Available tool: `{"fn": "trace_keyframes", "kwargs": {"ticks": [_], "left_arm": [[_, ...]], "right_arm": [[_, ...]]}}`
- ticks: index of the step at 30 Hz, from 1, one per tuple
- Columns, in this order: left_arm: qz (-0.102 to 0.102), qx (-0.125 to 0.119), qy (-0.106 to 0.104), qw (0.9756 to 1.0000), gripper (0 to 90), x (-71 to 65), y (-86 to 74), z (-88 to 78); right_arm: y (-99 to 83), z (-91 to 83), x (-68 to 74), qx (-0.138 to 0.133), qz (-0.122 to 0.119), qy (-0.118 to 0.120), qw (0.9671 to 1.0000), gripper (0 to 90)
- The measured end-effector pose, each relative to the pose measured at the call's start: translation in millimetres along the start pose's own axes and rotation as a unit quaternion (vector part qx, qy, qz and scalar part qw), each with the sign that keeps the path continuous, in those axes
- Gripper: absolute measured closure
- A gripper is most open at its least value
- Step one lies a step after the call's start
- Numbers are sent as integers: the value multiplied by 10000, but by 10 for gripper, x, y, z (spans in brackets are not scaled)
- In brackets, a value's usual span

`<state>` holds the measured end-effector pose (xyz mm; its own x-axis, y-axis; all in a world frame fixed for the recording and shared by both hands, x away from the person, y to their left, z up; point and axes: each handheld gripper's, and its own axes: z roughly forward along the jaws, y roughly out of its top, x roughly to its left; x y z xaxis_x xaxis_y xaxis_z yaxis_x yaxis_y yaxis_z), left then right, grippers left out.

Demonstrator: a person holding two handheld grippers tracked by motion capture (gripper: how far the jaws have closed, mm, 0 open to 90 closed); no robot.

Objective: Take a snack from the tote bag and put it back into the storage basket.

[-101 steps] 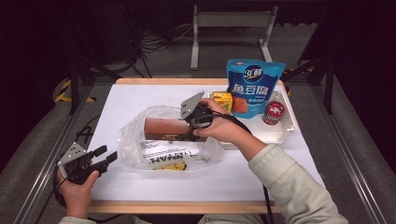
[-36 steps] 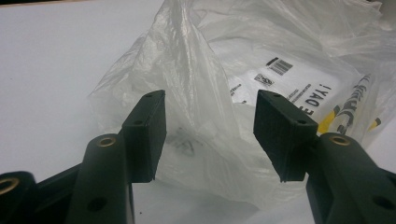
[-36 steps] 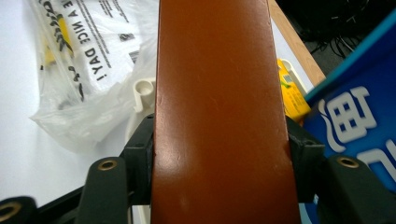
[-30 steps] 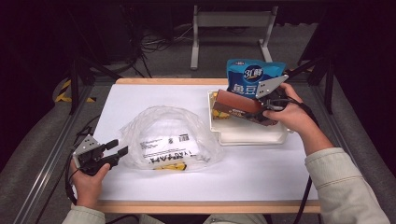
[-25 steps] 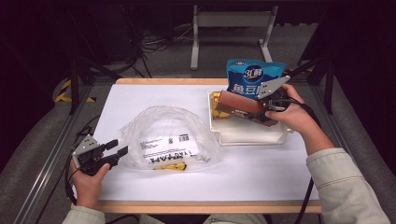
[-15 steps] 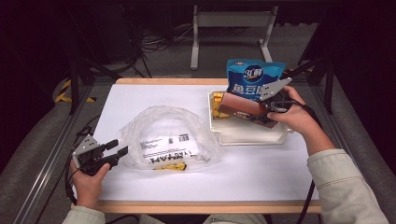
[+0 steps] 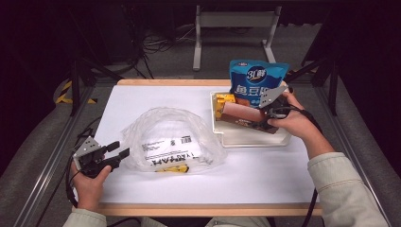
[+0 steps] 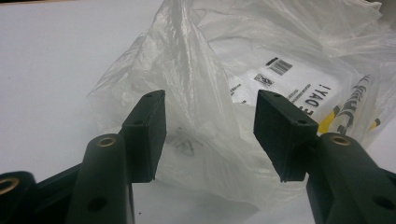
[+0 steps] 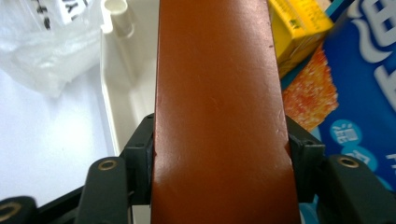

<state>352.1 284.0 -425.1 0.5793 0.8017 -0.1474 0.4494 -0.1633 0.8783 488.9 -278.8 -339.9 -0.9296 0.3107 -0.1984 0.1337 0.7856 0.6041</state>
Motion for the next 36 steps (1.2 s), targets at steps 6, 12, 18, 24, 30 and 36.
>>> {"fn": "trace_keyframes", "kwargs": {"ticks": [6,12,18,24,30,36], "left_arm": [[33,-6,-11,10000,443,2,4,3],[8,-5,-14,10000,443,4,3,4],[30,-6,-23,10000,442,5,5,4],[27,4,-23,10000,442,2,5,3],[24,-17,-8,10000,442,6,5,-5],[20,-11,-22,10000,442,3,5,-3]], "right_arm": [[-49,91,12,92,-2,86,9999,422],[-102,174,25,103,34,127,9999,422],[-151,247,32,160,61,107,9998,422],[-160,315,43,233,17,133,9996,422],[-175,363,43,341,-29,118,9993,421],[-198,390,33,361,-23,62,9993,421]]}}
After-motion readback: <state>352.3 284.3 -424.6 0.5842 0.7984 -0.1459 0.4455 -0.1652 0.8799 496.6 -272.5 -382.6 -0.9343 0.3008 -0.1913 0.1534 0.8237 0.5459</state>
